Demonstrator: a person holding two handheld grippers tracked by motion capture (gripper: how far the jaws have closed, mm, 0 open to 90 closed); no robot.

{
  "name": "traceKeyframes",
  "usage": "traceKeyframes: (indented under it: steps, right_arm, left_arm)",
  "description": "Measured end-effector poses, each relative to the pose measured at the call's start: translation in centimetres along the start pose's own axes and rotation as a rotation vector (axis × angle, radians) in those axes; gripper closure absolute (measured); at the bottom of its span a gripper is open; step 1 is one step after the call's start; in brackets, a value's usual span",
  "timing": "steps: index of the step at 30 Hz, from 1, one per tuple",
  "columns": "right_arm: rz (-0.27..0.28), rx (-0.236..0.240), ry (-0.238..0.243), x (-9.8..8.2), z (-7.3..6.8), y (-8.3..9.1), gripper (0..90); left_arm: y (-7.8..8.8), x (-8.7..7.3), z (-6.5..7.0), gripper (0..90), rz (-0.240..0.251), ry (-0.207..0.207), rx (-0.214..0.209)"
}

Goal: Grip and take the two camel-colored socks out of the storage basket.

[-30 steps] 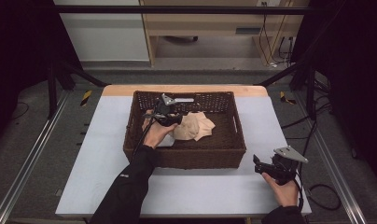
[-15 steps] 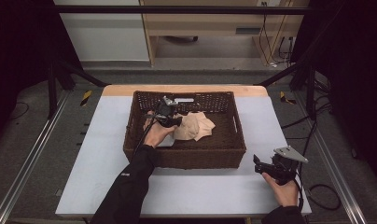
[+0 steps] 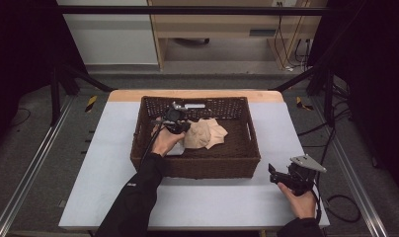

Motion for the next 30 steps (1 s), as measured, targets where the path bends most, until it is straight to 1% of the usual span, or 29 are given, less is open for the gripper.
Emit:
traceKeyframes:
  steps: [2, 6, 8, 12, 15, 17, 22, 28, 30]
  right_arm:
    - [0.001, -0.004, -0.001, 0.0, 0.1, 0.0, 4.4]
    - [0.002, -0.006, -0.009, 0.0, 0.2, 0.0, 4.4]
    - [0.001, -0.006, -0.008, 0.0, 0.2, 0.0, 4.4]
    - [0.005, -0.007, -0.005, 0.0, 0.2, 0.0, 4.4]
    - [0.004, -0.008, -0.009, 0.0, 0.3, 0.0, 4.4]
    - [0.008, -0.010, -0.008, 0.1, 0.3, 0.1, 4.4]
    - [0.007, -0.010, -0.008, 0.1, 0.3, 0.1, 4.5]
    - [0.011, -0.011, -0.007, 0.1, 0.4, 0.1, 4.6]
    - [0.011, -0.010, -0.009, 0.1, 0.3, 0.2, 4.6]
  left_arm:
    - [0.5, 0.4, 0.3, 86.1, 0.037, -0.002, -0.013]
    - [1.8, 1.0, 0.7, 86.2, 0.085, -0.045, -0.018]
    - [2.8, 1.5, 0.8, 86.3, 0.129, -0.053, -0.019]
    - [5.2, 2.6, 1.3, 86.4, 0.238, -0.061, -0.032]
    - [6.9, 3.2, 1.7, 86.6, 0.298, -0.077, -0.033]
    - [7.8, 3.5, 1.9, 86.7, 0.330, -0.080, -0.039]
    - [9.5, 4.0, 2.4, 86.8, 0.366, -0.094, -0.052]
    - [11.8, 4.5, 4.1, 86.8, 0.420, -0.117, -0.086]
    - [12.5, 4.6, 4.6, 86.8, 0.435, -0.118, -0.095]
Point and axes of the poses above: each handheld gripper's, and its own axes: y roughly backward along the jaws, x roughly out of its top, z roughly to its right, the point moved 6 cm from there along -y, roughly forward along the jaws, and after that the axes turned 6 degrees about -x, right-handed, at the moved point
